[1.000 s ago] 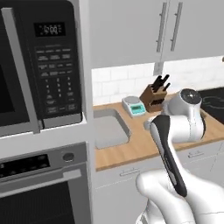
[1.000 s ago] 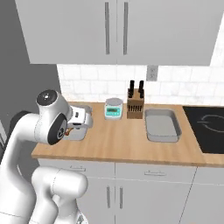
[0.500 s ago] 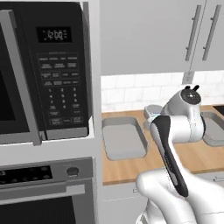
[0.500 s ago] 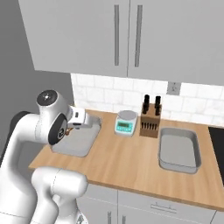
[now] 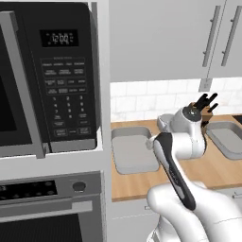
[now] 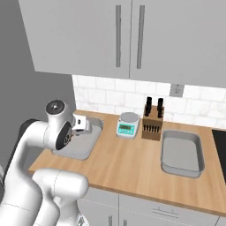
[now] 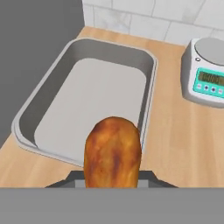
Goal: Place one squash and one chicken drumstick in each tupperware on the nearby counter, to pack two identical lunches.
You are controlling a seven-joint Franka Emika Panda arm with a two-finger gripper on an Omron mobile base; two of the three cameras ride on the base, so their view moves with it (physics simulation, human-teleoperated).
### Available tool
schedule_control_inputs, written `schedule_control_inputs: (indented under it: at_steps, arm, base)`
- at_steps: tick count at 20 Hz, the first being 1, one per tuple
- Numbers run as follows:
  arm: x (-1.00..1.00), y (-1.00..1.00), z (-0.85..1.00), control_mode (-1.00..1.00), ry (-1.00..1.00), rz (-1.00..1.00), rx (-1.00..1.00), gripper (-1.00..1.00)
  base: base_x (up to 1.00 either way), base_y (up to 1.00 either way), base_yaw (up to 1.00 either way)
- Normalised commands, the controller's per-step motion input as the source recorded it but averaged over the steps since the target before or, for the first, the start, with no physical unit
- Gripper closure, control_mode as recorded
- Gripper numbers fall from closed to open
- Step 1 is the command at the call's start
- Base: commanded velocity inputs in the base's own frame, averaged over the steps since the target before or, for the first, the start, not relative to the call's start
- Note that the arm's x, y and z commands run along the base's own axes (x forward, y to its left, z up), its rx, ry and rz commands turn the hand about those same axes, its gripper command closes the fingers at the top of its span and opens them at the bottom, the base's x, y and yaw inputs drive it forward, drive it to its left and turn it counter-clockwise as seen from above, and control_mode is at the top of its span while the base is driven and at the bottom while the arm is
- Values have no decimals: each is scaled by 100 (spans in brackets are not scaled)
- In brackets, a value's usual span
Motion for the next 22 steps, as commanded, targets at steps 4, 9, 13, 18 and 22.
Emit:
schedule_control_inputs:
  at_steps: [4,9,13,18,22]
  arm:
    - [38,47,-61,-100,5,0,0,100]
    - [42,23,-9,-100,10,0,0,100]
    - [46,0,0,-100,11,0,0,100]
    - [39,0,-17,-100,5,0,0,100]
    - [19,0,-38,-100,0,0,0,100]
  base:
    - [0,0,0]
    - [0,0,0]
    - [0,0,0]
    - [0,0,0]
    - [0,0,0]
